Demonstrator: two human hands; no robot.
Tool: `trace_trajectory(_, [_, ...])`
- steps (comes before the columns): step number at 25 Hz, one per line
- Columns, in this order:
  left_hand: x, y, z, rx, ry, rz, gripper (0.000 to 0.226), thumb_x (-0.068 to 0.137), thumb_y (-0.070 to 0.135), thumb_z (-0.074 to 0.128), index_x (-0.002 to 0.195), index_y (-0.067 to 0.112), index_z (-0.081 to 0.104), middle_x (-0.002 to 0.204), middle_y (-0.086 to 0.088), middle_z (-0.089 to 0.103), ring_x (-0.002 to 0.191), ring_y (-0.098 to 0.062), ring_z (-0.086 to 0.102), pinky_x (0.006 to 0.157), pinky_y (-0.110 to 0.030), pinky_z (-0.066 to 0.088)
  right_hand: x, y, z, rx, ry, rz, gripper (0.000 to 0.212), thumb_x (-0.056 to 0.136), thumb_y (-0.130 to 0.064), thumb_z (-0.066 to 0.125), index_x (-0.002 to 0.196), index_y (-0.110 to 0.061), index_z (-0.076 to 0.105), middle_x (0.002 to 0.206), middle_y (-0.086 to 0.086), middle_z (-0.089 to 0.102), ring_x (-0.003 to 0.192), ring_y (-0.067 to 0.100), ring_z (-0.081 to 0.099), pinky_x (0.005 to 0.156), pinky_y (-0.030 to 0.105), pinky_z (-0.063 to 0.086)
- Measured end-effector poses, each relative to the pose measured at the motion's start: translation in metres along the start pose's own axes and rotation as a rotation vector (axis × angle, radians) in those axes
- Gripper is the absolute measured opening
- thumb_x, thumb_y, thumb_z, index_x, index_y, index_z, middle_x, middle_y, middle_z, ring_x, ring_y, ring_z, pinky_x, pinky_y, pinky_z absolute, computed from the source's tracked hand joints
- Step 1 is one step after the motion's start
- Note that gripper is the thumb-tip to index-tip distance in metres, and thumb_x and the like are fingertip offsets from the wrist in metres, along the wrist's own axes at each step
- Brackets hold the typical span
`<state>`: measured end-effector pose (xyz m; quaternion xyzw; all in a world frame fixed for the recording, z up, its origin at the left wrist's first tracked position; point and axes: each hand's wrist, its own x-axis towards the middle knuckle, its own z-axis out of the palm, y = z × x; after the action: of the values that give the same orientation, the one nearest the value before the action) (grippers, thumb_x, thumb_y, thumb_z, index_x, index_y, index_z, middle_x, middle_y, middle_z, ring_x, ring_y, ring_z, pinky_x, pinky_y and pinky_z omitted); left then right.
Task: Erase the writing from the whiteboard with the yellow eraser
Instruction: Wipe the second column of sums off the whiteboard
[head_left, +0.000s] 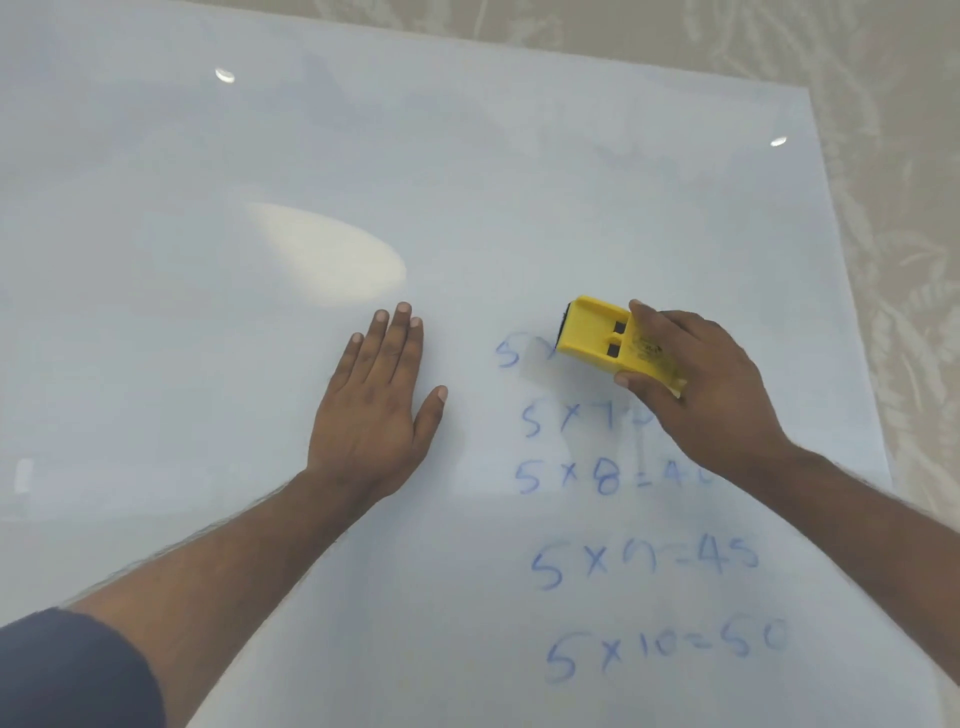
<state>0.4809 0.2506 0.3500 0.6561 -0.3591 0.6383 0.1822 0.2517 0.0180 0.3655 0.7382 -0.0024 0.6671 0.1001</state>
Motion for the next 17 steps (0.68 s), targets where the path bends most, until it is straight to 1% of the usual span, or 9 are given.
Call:
trace_trajectory(2, [0.006,0.006,0.010,0.021,-0.007,-0.006,0.071,0.103,0.047,0.027,0.161,0.008,0.015,0.170,-0.007,0.011,0.158,-0.023,0.010,0.129,-0.040,0.008,0.014,0.006,0.003,0.000,-0.017,0.009,0.062,0.088,-0.031,0.067,0.144,-0.020,0.042,0.127,0.005,0.058,0.112,0.025,0.051,0.093,0.031,0.037])
trace_trajectory(5, [0.006,0.008,0.020,0.059,0.020,-0.007,0.071,0.103,0.047,0.028,0.160,0.006,0.018,0.170,-0.008,0.014,0.158,-0.024,0.012,0.128,-0.043,0.012,0.031,0.006,0.015,-0.026,-0.061,-0.057,0.063,0.088,-0.031,0.068,0.143,-0.016,0.042,0.129,0.007,0.057,0.113,0.027,0.052,0.096,0.035,0.039])
trace_trajectory(7, [0.006,0.006,0.020,0.073,0.020,0.006,0.071,0.103,0.048,0.027,0.161,0.007,0.017,0.170,-0.008,0.013,0.158,-0.023,0.012,0.128,-0.042,0.011,0.048,0.004,0.026,-0.040,-0.076,-0.093,0.063,0.088,-0.030,0.068,0.143,-0.014,0.043,0.129,0.009,0.057,0.112,0.031,0.053,0.095,0.038,0.040])
trace_trajectory(10, [0.006,0.005,0.021,0.079,0.021,0.010,0.071,0.103,0.049,0.024,0.161,0.008,0.016,0.170,-0.007,0.012,0.158,-0.022,0.011,0.128,-0.040,0.009,0.079,-0.004,0.041,0.010,-0.059,-0.056,0.062,0.089,-0.030,0.066,0.144,-0.015,0.042,0.131,0.008,0.056,0.115,0.030,0.050,0.097,0.036,0.037])
trace_trajectory(12, [0.005,0.005,0.020,0.089,0.020,0.008,0.071,0.103,0.049,0.023,0.161,0.008,0.016,0.170,-0.006,0.012,0.158,-0.022,0.011,0.128,-0.039,0.008,0.093,-0.012,0.051,0.022,-0.072,-0.081,0.062,0.089,-0.030,0.066,0.144,-0.015,0.042,0.131,0.008,0.056,0.114,0.031,0.050,0.097,0.037,0.038])
trace_trajectory(14, [0.005,0.005,0.021,0.096,0.018,0.005,0.071,0.103,0.049,0.023,0.161,0.009,0.016,0.170,-0.005,0.012,0.158,-0.021,0.010,0.128,-0.039,0.008,0.094,-0.020,0.058,0.048,-0.082,-0.121,0.062,0.087,-0.028,0.068,0.142,-0.014,0.044,0.129,0.009,0.057,0.112,0.032,0.052,0.096,0.039,0.040])
trace_trajectory(17, [0.005,0.006,0.020,0.102,0.017,-0.003,0.071,0.103,0.049,0.023,0.161,0.009,0.015,0.170,-0.005,0.011,0.158,-0.020,0.009,0.129,-0.039,0.008,0.068,-0.022,0.062,0.087,-0.121,-0.232,0.061,0.084,-0.027,0.071,0.140,-0.013,0.049,0.128,0.009,0.060,0.112,0.033,0.054,0.096,0.040,0.041])
